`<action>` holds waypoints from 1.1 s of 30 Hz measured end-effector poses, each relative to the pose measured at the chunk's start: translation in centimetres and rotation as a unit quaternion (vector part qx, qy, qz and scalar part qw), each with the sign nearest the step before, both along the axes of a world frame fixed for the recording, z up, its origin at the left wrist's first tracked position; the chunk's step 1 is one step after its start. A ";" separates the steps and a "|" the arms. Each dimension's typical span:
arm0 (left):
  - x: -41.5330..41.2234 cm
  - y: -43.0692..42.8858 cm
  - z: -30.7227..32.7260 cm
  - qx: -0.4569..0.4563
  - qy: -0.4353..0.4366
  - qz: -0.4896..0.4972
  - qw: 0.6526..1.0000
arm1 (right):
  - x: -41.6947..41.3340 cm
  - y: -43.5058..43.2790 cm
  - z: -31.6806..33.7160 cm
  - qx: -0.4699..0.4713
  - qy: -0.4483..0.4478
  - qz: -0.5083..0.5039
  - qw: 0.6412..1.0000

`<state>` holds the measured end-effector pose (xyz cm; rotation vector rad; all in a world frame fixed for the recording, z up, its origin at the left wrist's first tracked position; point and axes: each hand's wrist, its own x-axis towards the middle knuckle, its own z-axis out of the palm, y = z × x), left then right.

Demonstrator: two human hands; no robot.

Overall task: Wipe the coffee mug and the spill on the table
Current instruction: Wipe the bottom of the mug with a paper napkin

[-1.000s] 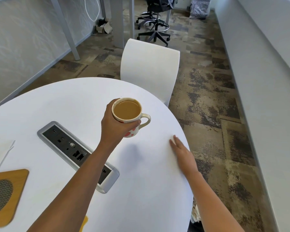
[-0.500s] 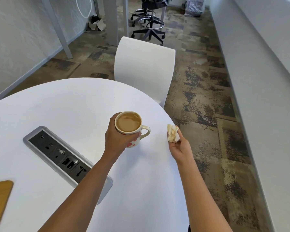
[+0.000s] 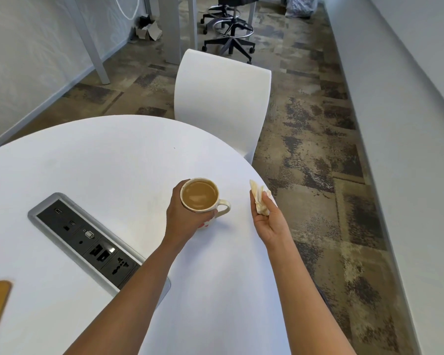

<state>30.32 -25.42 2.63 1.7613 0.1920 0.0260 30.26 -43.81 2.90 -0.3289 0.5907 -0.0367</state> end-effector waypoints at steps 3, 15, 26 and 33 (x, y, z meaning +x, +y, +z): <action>0.1 -0.1 -0.3 0.007 -0.008 -0.003 1.000 | 0.1 0.0 -0.4 -0.017 0.012 -0.005 1.000; 0.1 0.0 -1.2 0.007 -0.019 -0.014 1.000 | -0.1 -0.6 -1.5 -0.156 0.048 0.042 0.986; -1.4 -0.4 -0.5 0.037 -0.073 -0.005 0.997 | -3.5 -3.3 -0.5 -0.186 0.057 0.004 0.981; -5.0 -4.0 0.1 0.149 -0.282 -0.066 0.945 | -7.4 -8.0 -1.5 -0.215 0.108 -0.041 0.970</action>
